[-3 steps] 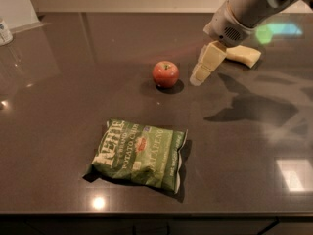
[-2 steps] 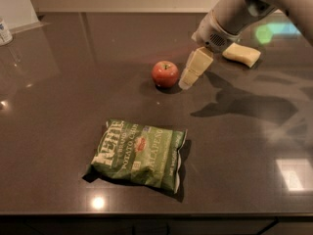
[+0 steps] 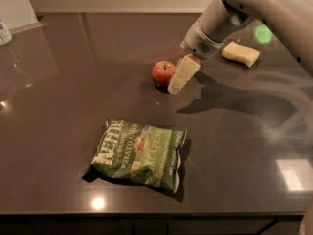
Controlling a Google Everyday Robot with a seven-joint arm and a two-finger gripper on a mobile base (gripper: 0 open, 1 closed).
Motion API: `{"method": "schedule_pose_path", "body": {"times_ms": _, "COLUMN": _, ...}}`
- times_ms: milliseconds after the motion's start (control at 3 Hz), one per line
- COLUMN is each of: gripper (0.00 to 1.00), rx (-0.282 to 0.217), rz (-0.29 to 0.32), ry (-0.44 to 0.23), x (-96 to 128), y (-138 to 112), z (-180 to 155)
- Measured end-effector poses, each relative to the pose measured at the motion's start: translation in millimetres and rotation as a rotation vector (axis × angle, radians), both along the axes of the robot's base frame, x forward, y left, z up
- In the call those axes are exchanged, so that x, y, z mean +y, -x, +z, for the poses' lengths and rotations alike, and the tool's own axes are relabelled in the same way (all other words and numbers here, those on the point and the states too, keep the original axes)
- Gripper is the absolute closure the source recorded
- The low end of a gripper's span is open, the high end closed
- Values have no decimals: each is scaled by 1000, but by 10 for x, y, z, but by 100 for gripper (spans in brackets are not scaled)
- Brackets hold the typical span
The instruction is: Move apple near green jalapeno chip bag
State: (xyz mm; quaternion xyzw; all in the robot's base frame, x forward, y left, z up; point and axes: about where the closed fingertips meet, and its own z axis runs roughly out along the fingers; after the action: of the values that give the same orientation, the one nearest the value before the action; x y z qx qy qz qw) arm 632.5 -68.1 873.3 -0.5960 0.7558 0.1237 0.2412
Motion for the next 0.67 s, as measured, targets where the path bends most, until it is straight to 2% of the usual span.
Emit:
{"method": "schedule_pose_path", "body": {"times_ms": 333, "gripper": 0, "rx": 10, "rz": 5, "ry": -6, "x": 86, "y": -74, "z": -73}}
{"method": "schedule_pose_path", "body": {"times_ms": 667, "gripper": 18, "rx": 21, "rz": 9, "ry": -7, "x": 158, "y": -129, "z": -127}}
